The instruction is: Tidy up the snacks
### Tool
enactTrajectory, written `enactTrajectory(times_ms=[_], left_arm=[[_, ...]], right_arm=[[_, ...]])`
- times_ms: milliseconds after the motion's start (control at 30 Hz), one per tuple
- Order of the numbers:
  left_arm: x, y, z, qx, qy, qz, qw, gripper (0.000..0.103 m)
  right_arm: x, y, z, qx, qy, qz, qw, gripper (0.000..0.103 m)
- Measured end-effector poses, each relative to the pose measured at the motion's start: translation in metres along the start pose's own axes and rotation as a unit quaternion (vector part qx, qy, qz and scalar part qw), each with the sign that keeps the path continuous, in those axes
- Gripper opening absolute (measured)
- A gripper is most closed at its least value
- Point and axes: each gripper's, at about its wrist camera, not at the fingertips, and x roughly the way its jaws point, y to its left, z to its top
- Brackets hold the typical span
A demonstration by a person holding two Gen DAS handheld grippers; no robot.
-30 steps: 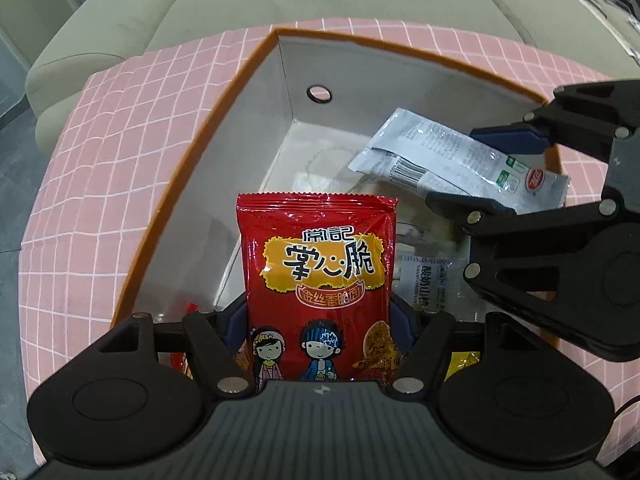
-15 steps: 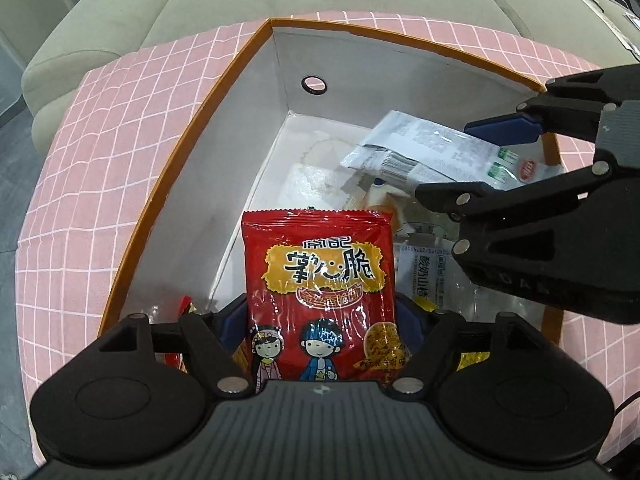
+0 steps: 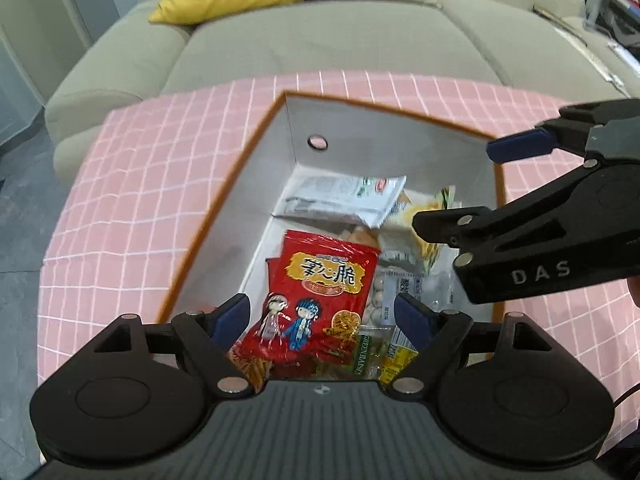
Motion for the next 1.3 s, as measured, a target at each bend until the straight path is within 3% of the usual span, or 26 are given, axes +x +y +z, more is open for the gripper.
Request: enactTrajectory(times_ms=[167,467,700,900,1100,1300], left_arm=[[-0.032,0.0,-0.007,-0.023,-0.044,0.003,0.9988,0.096],[-0.096,0.0,-0.025,-0.059,-0.133,0.018,0.9893,0.096],[-0.138,-0.005,-0.049,-0.08,-0.201,0.042,0.9754,0.096],[-0.165,-0.021,-0.076,-0.062,-0.258,0.073,0.9615,0.096],[-0.174,-0.035,-0.107,-0.052,-0.272,0.092,0.9565,0.096],[-0.162,-0.045,-0.13,-0.061,-0.241,0.078,0.9655,0.096]], right_arm=[[-0.034,0.003,-0.006,0.027,-0.033,-0.011,0.999,0.092],[-0.103,0.008,-0.03,0.098,-0.115,-0.017,0.988,0.099],[-0.157,0.021,-0.067,0.115,-0.179,-0.052,0.976,0.099],[-0.189,0.044,-0.109,0.108,-0.216,-0.076,0.967,0.099],[-0.208,0.066,-0.15,0.095,-0.214,-0.084,0.969,0.099],[-0.211,0.081,-0.173,0.074,-0.197,-0.093,0.973,0.099]])
